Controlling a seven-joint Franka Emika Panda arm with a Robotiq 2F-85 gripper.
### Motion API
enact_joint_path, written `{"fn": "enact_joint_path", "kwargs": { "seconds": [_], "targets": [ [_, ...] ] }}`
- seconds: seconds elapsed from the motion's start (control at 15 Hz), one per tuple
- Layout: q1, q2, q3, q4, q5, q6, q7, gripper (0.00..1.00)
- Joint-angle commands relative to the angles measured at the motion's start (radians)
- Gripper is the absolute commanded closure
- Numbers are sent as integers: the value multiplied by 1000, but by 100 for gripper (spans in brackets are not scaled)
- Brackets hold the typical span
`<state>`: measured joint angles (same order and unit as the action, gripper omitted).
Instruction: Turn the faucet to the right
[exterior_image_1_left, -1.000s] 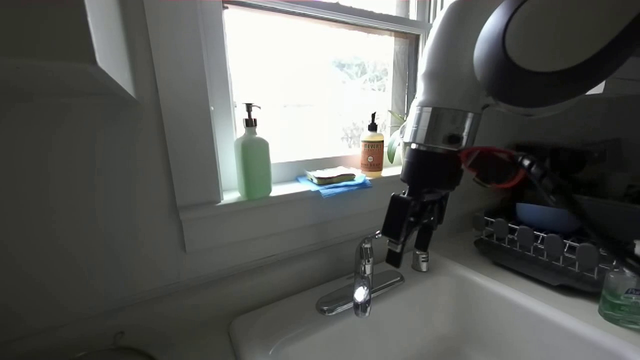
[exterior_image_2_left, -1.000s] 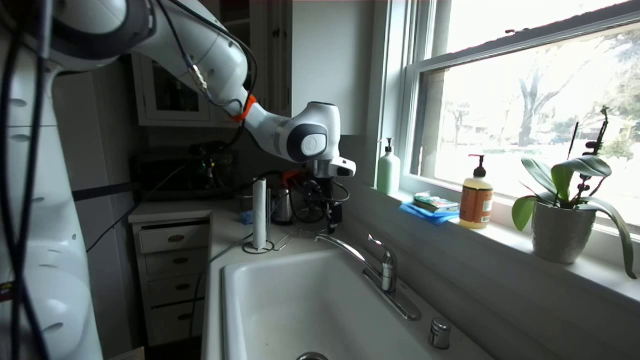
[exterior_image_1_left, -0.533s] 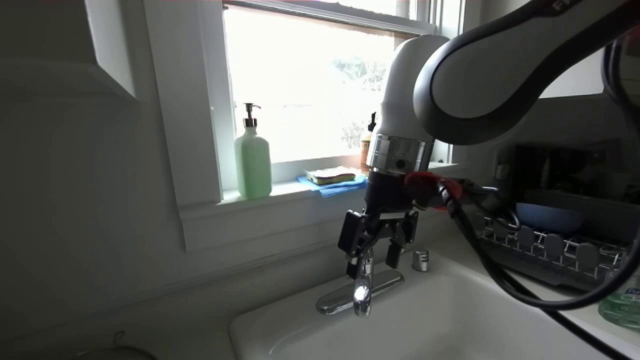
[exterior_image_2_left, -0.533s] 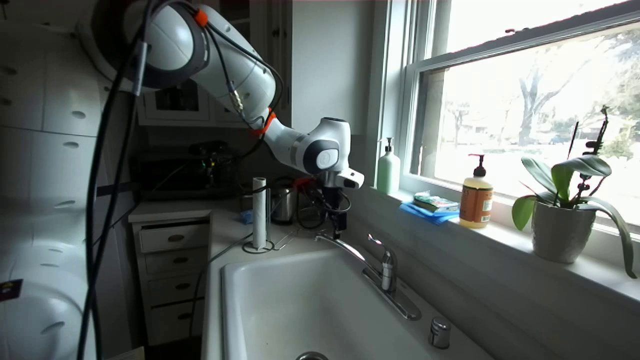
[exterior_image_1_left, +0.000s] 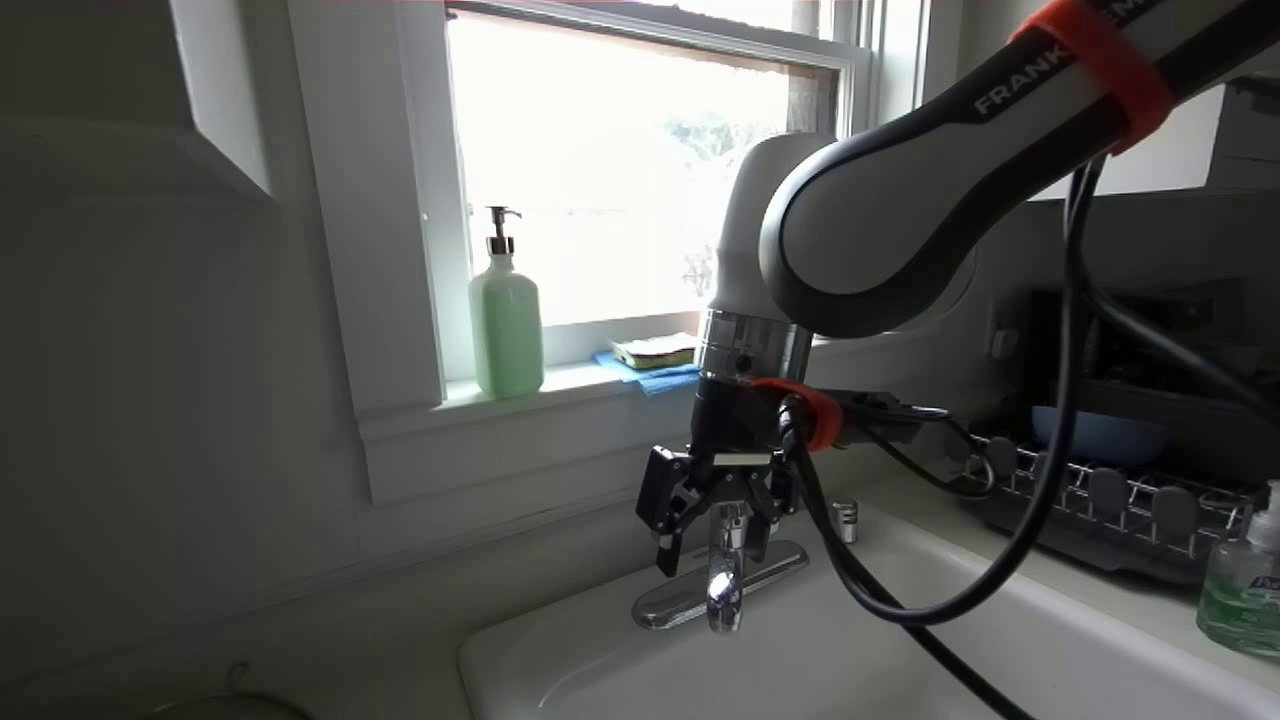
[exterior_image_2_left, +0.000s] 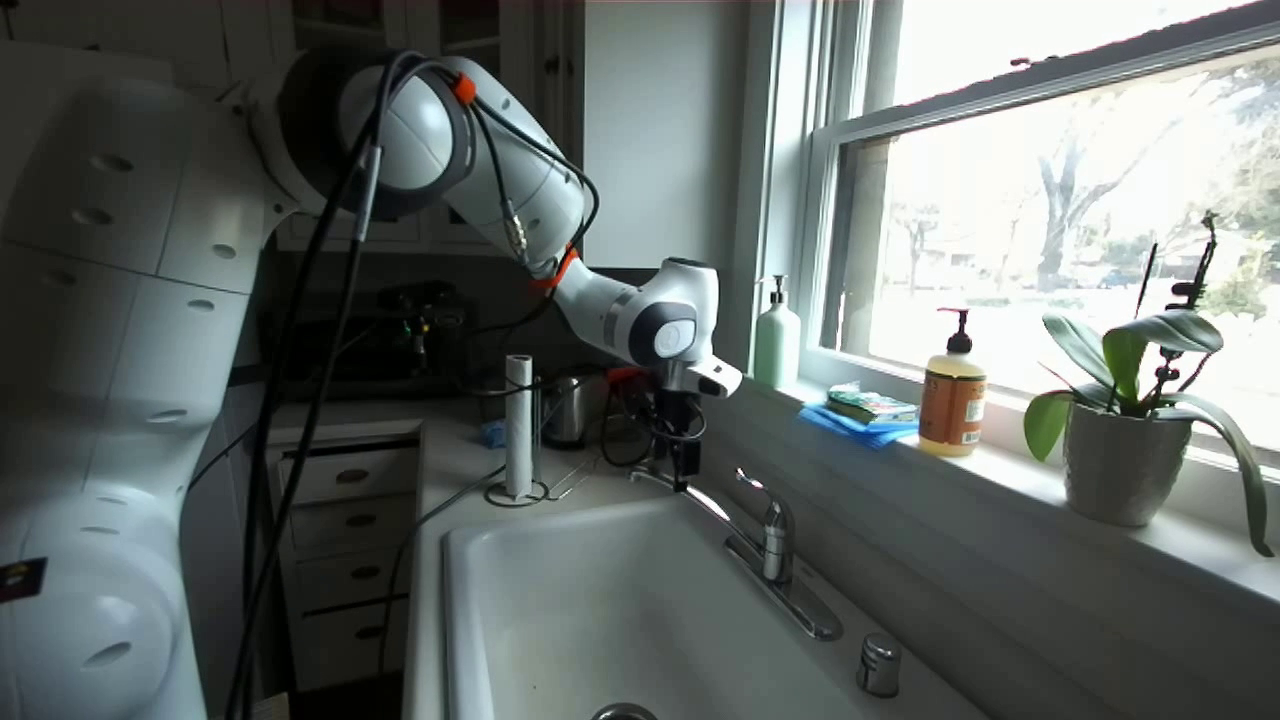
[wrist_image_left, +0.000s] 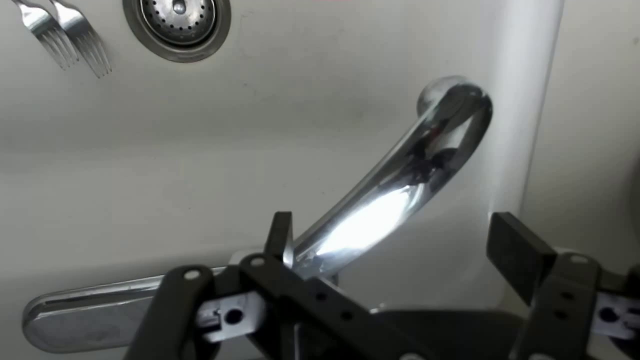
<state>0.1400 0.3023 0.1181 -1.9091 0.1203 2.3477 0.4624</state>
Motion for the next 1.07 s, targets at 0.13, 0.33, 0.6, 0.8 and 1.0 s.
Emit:
{"fn": "enact_joint_path", "kwargs": {
  "seconds": [0.13, 0.33, 0.6, 0.8, 1.0],
  "targets": [
    [30, 71, -32, 83, 13, -61, 92, 0],
    [31, 90, -37, 103, 18, -101, 118, 0],
    [26, 82, -40, 115, 17, -197, 136, 0],
    [28, 54, -56, 100, -17, -277, 147, 0],
    [24, 27, -69, 73, -47, -332, 130, 0]
  ]
}}
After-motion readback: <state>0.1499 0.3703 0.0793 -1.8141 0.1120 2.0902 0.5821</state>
